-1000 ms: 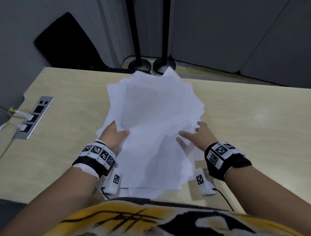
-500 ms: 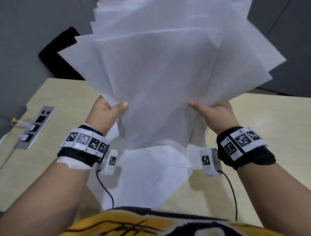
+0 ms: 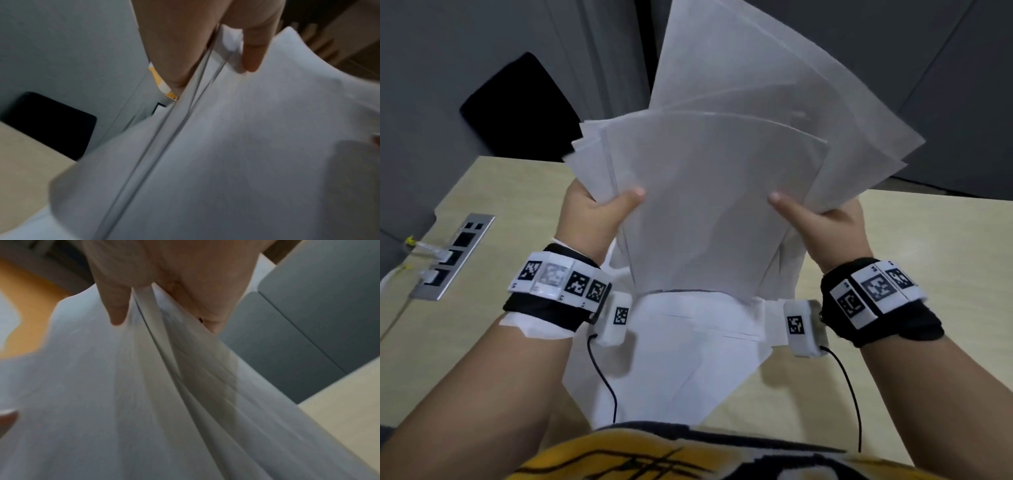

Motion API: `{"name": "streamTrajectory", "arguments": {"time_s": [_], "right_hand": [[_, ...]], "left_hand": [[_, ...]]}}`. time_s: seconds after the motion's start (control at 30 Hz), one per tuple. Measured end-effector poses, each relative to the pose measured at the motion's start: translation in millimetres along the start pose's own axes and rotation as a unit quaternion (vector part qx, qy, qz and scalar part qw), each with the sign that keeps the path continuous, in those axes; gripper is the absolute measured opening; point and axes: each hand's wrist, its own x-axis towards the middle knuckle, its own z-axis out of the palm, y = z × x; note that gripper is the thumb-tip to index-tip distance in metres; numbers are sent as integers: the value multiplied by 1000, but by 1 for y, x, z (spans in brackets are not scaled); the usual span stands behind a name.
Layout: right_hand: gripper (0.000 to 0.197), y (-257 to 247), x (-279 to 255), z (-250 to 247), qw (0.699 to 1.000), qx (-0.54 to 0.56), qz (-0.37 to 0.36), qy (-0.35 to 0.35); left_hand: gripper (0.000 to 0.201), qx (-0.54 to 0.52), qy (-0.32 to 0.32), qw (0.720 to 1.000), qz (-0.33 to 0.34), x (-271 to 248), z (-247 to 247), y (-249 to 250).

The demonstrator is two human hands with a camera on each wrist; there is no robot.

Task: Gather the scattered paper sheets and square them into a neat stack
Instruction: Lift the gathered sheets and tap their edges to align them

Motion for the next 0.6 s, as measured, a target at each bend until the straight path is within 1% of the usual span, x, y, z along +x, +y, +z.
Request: {"name": "streamTrajectory", "arguments": {"time_s": [0.03,0.07,0.1,0.13,0.2,0.23,0.27,0.3,0.33,0.4,0.43,0.47,0.5,0.53,0.57,0.6], "right_hand": [[30,1,2,-2,999,35,0,33],[34,1,3,-4,997,60,7,56],[39,3,4,-6,995,74,16,60],[43,5,4,-6,996,74,33,49],[43,13,5,-3,998,32,58,3],[40,16,5,0,998,0,63,-15],[37,17,5,4,997,-33,63,-21],[31,17,6,7,996,-61,58,-15],[23,16,7,8,997,-66,50,1],[4,7,9,8,998,-38,27,46],[10,1,10,6,997,-32,10,68],[14,-3,10,4,996,-32,-6,84],[12,-5,10,2,996,-17,-15,90],[4,-8,10,2,996,-2,-19,87],[6,-10,11,2,997,8,-23,79],[14,-11,11,3,997,11,-29,73]], "left_hand": [[34,-27,-3,1000,9,3,-5,1],[47,-51,-11,999,15,6,-9,1],[59,-67,-24,997,11,8,-12,-1],[67,-69,-39,997,1,10,-14,-3],[73,-36,-66,997,-14,9,-8,-6],[72,-10,-76,997,-18,8,-3,-7],[67,15,-72,997,-15,6,2,-9],[59,35,-55,998,-8,5,7,-9],[50,41,-35,999,0,5,10,-8],[34,18,-19,999,25,6,12,-2],[30,-3,-14,999,38,8,11,3],[28,-21,-10,998,50,10,9,7],[29,-34,-10,998,59,12,6,10],[33,-43,-16,997,68,15,3,12],[38,-50,-28,995,77,17,2,12],[44,-51,-39,995,81,19,1,11]]}}
